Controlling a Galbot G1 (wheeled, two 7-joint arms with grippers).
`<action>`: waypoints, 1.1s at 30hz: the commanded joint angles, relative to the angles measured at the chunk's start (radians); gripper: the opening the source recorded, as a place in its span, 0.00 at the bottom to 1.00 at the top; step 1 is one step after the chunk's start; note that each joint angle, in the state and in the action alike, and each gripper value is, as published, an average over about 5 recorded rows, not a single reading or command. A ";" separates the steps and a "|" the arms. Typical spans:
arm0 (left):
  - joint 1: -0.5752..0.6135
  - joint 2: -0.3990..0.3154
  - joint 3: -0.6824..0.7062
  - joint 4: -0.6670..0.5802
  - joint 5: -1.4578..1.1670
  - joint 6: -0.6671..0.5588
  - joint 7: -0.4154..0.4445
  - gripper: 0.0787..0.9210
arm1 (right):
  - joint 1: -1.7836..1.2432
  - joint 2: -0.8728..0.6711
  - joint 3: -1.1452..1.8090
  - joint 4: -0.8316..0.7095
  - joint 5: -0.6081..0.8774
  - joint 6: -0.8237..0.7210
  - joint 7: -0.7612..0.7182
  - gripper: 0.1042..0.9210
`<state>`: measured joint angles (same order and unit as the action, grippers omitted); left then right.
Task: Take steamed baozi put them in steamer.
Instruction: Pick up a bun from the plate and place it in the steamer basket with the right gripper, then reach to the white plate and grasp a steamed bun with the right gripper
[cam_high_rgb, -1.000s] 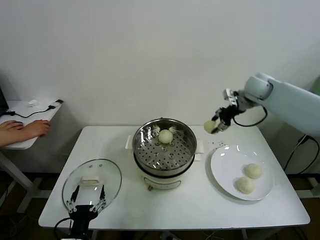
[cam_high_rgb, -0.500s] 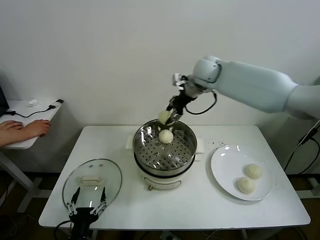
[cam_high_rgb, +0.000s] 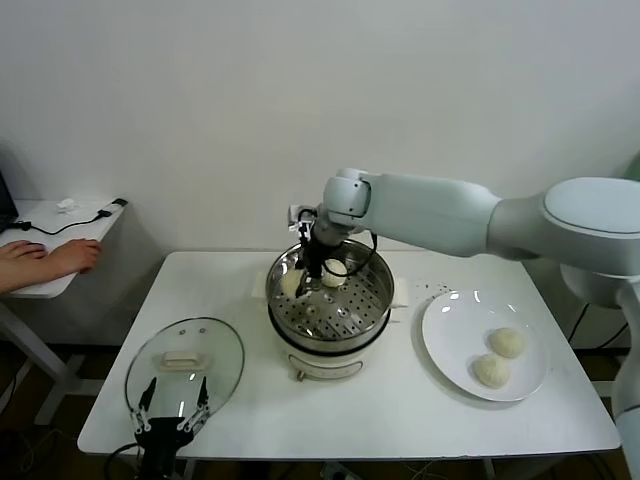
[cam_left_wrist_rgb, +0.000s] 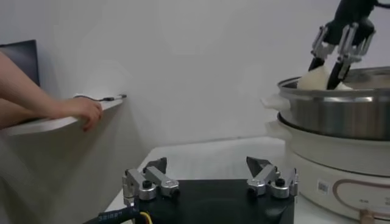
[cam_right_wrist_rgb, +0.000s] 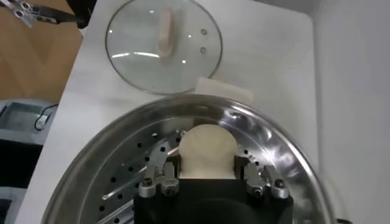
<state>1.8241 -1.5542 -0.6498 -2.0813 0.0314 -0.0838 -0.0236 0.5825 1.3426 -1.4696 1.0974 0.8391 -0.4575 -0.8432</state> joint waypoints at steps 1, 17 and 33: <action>-0.001 0.000 -0.001 0.007 -0.001 0.000 -0.002 0.88 | -0.041 0.037 -0.027 -0.004 0.003 -0.022 0.033 0.58; -0.005 0.000 -0.003 0.014 -0.004 -0.002 -0.003 0.88 | -0.022 0.001 -0.009 0.007 0.000 -0.031 0.024 0.83; -0.011 0.000 0.004 0.008 0.001 0.003 -0.003 0.88 | 0.282 -0.507 -0.061 0.343 -0.225 0.124 -0.181 0.88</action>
<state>1.8145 -1.5533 -0.6477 -2.0710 0.0295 -0.0838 -0.0266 0.7073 1.1296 -1.4892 1.2510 0.7567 -0.4193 -0.9027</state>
